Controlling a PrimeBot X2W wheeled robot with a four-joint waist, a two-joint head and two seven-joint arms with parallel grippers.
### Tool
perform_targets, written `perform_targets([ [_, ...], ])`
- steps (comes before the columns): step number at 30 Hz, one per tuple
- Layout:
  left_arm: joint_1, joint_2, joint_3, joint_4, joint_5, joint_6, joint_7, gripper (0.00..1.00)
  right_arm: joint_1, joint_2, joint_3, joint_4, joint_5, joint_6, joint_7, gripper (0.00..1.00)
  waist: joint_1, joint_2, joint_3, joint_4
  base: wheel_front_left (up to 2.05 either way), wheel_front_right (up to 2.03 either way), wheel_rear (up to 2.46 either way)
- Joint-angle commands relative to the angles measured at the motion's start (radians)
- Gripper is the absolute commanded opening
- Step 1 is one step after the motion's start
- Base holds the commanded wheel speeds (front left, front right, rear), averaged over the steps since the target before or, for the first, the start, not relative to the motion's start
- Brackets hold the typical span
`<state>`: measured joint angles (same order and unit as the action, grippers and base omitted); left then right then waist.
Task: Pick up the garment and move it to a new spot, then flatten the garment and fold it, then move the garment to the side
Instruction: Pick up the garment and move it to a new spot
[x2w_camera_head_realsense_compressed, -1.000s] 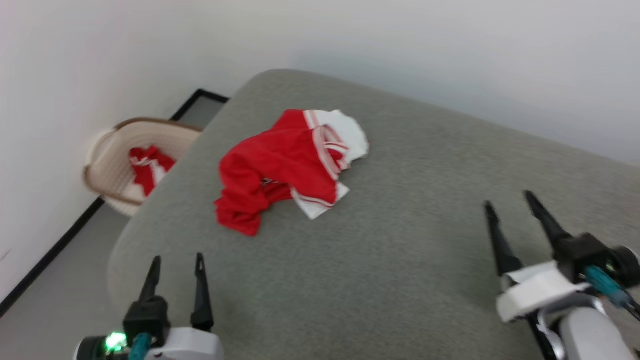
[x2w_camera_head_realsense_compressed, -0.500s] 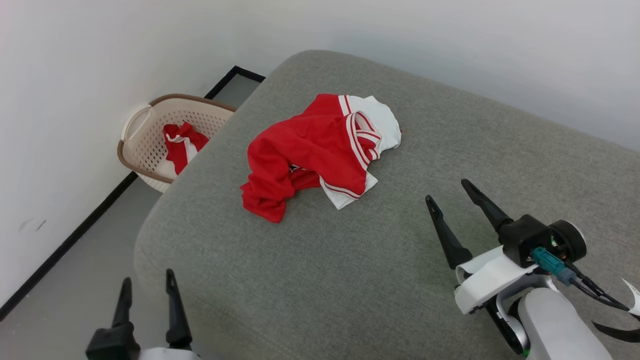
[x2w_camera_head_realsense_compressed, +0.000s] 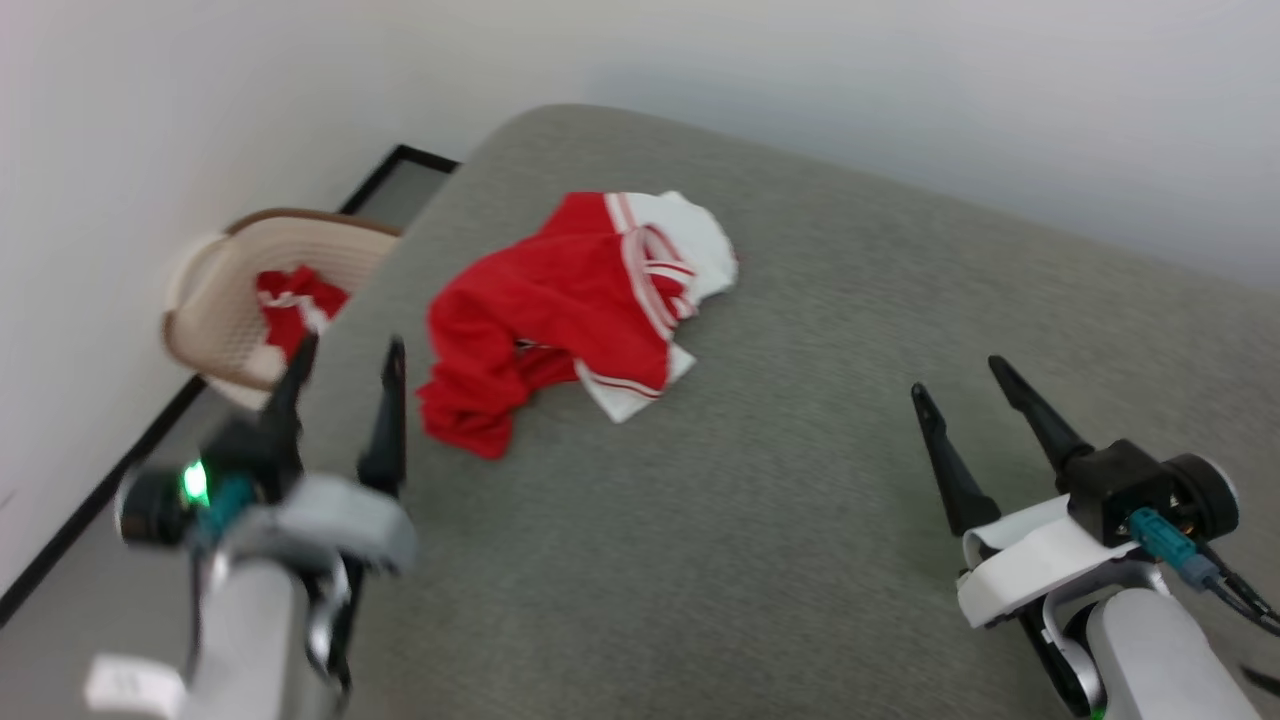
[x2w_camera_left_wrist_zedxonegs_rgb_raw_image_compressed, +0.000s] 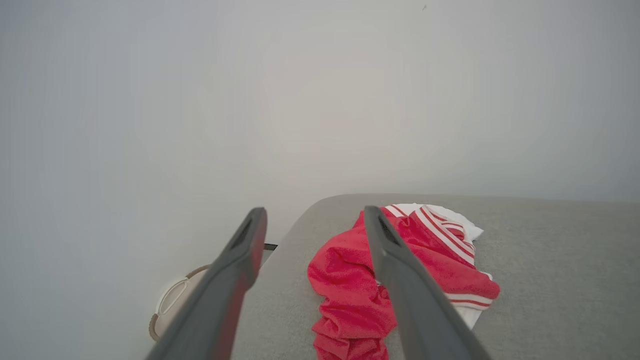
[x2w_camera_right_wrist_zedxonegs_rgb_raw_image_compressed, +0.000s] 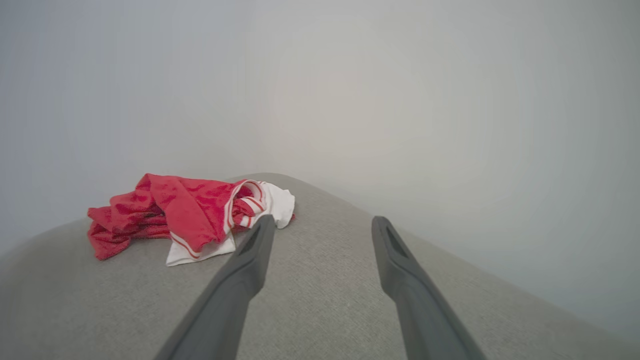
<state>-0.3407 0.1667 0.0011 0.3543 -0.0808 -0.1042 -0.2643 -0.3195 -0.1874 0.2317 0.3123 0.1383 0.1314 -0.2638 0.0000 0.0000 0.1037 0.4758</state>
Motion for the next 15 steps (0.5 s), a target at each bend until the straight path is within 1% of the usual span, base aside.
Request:
perform_targets([
  [1,-0.050,0.012,-0.002,0.040,-0.015,-0.010,0.000,1.00,-0.014,-0.007,-0.004,-0.006,-0.005,-0.001,-0.001,1.00,0.0000,0.0000,0.119,-0.167,0.00,0.00,0.00],
  [2,-0.092,0.026,-0.007,0.092,-0.033,-0.014,0.002,1.00,-0.019,-0.008,-0.006,-0.010,-0.004,-0.001,-0.001,1.00,0.0000,0.0000,0.136,-0.196,0.00,0.00,0.00],
  [5,-0.245,0.068,-0.005,0.237,-0.150,-0.026,0.049,1.00,-0.033,-0.004,-0.018,-0.025,0.002,-0.001,-0.001,1.00,0.0000,0.0000,0.186,-0.277,0.00,0.00,0.00],
  [7,-0.314,0.112,-0.049,0.320,-0.235,-0.026,0.120,1.00,-0.040,0.005,-0.027,-0.033,0.007,-0.001,-0.001,1.00,0.0000,0.0000,0.214,-0.325,0.00,0.00,0.00],
  [9,-0.372,0.172,-0.087,0.386,-0.327,-0.026,0.205,1.00,-0.046,0.017,-0.029,-0.041,0.008,-0.001,-0.001,1.00,0.0000,0.0000,0.234,-0.370,0.00,0.00,0.00],
  [12,-0.431,0.257,-0.154,0.443,-0.440,-0.026,0.319,1.00,-0.044,0.031,-0.036,-0.047,0.010,-0.001,-0.001,1.00,0.0000,0.0000,0.251,-0.425,0.00,0.00,0.00],
  [15,-0.442,0.316,-0.197,0.490,-0.562,-0.027,0.456,1.00,-0.048,0.042,-0.033,-0.052,0.009,-0.001,-0.001,1.00,0.0000,0.0000,0.264,-0.474,0.00,0.00,0.00],
])
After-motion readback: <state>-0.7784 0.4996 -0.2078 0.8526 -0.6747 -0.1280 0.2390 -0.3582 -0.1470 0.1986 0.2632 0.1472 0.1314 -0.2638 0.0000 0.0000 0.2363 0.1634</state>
